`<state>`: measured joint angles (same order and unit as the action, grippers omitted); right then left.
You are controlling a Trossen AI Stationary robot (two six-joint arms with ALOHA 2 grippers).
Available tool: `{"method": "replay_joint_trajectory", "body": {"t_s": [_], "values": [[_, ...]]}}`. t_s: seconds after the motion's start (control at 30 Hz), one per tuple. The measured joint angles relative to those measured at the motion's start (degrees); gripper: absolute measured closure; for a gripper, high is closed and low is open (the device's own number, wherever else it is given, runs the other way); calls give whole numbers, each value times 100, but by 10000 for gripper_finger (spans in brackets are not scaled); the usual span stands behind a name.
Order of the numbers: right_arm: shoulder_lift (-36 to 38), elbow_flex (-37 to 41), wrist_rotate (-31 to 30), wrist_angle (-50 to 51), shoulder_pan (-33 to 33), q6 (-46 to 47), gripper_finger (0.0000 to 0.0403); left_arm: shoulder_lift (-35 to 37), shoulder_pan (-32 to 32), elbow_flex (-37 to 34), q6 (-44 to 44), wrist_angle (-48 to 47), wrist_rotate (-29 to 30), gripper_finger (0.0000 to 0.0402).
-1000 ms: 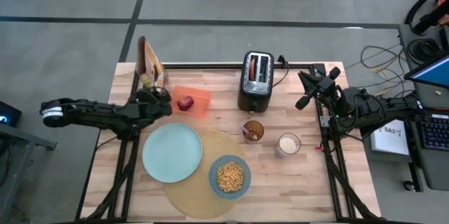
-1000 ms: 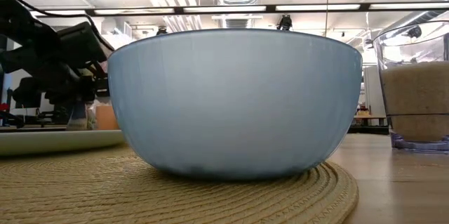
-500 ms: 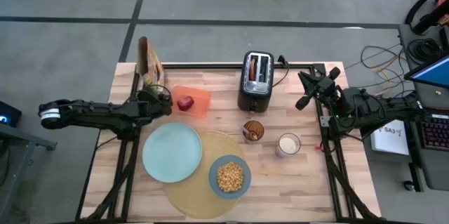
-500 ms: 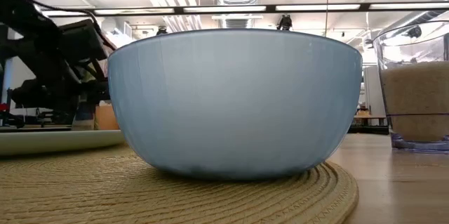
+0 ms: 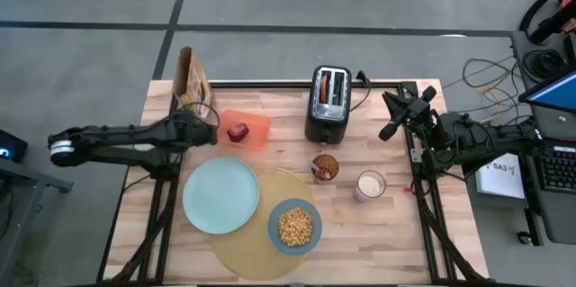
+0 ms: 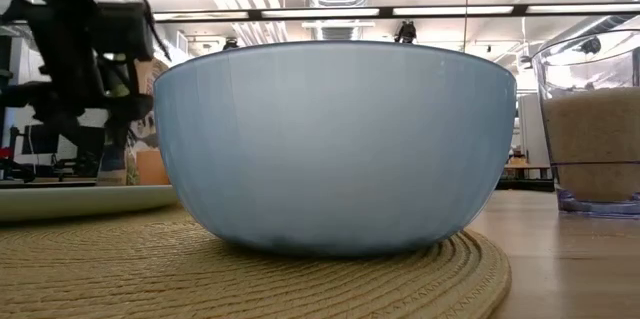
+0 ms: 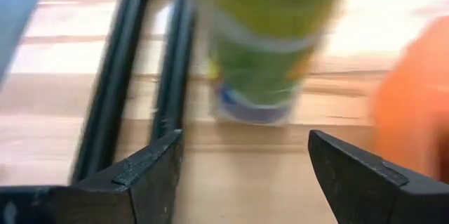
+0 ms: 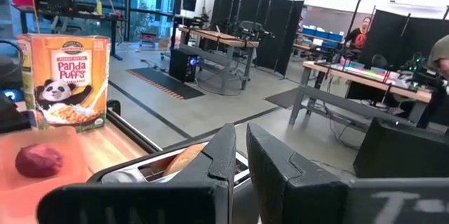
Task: Arrange a breakfast setting
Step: Put the apple on the blue plate
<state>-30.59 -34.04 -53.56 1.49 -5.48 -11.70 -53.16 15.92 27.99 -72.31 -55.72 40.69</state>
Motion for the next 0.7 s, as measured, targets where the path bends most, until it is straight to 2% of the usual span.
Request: {"method": "replay_joint_trajectory", "body": {"t_s": [0.2, 0.4, 0.5, 0.7], "values": [[-159, -60, 0, 5, 0, 216, 376, 4, -198, 488, 377, -321, -503, 118], [-757, -418, 179, 106, 0, 643, 376, 13, -561, 1029, 387, -1016, -906, 118], [-1213, -731, 475, 247, 0, 925, 376, 18, -917, 1338, 376, -1368, -1093, 118], [-2241, -1570, 565, 856, 13, 1245, 376, 48, -2049, 1979, 317, -1769, -1116, 118]]}}
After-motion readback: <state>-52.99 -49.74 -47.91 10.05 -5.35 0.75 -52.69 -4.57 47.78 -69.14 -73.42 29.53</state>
